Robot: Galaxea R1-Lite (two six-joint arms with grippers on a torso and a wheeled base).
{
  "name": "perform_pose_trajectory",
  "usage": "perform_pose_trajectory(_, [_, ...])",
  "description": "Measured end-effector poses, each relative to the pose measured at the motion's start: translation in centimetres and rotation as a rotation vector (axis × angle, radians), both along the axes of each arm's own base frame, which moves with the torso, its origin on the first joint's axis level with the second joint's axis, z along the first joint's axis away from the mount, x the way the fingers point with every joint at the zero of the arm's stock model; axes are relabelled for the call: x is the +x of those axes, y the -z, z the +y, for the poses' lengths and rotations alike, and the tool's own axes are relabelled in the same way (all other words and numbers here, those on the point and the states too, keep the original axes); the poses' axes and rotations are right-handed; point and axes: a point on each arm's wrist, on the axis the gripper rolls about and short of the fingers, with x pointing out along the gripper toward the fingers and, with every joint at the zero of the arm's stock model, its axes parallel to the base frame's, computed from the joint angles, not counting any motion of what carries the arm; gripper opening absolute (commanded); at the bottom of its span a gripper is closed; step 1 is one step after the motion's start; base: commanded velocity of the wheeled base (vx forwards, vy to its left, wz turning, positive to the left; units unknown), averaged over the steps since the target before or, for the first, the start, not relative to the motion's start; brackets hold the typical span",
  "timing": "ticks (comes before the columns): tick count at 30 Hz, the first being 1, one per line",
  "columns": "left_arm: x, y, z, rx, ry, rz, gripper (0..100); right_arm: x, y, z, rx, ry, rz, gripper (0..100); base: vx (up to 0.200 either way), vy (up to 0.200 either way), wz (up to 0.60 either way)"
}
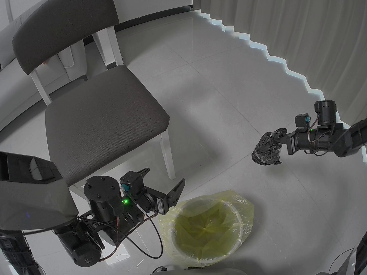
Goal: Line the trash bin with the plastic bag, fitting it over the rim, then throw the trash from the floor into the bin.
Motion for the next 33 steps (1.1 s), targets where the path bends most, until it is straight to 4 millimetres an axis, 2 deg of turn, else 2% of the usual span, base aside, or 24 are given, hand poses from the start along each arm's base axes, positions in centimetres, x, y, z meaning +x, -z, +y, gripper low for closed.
perform_pose_trajectory(4, [-1.0,-0.7,0.0,-0.002,0.027,-0.014,100,-5.1,-2.4,3.1,0.01,-0.105,-0.053,0,-0.2,0.0,0.0])
perform_pose_trajectory(7, [-1.7,-1.3,0.0,-0.008,0.044,-0.025,100,-8.1,-3.5,5.2,0.019,-0.189,-0.088,0,-0.2,0.0,0.0])
perform_pose_trajectory(9, [-2.0,-1.7,0.1,-0.018,0.05,-0.035,100,-9.6,-4.1,6.5,0.023,-0.236,-0.11,0,-0.2,0.0,0.0])
perform_pose_trajectory(14, [-2.5,-2.5,0.2,-0.047,0.057,-0.048,100,-11.9,-4.9,8.8,0.025,-0.308,-0.141,0,0.0,0.0,0.0])
perform_pose_trajectory(18, [-2.5,-2.9,0.1,-0.066,0.053,-0.057,100,-12.8,-4.9,10.2,0.033,-0.355,-0.135,0,0.0,0.0,0.0])
perform_pose_trajectory(23, [-2.2,-3.3,0.0,-0.081,0.046,-0.071,100,-12.6,-3.6,11.6,0.029,-0.391,-0.088,0,0.0,0.0,0.0])
perform_pose_trajectory(33, [-2.2,-4.1,0.1,-0.102,0.041,-0.094,100,-10.2,0.9,13.8,-0.013,-0.412,0.045,0,0.0,0.0,0.0])
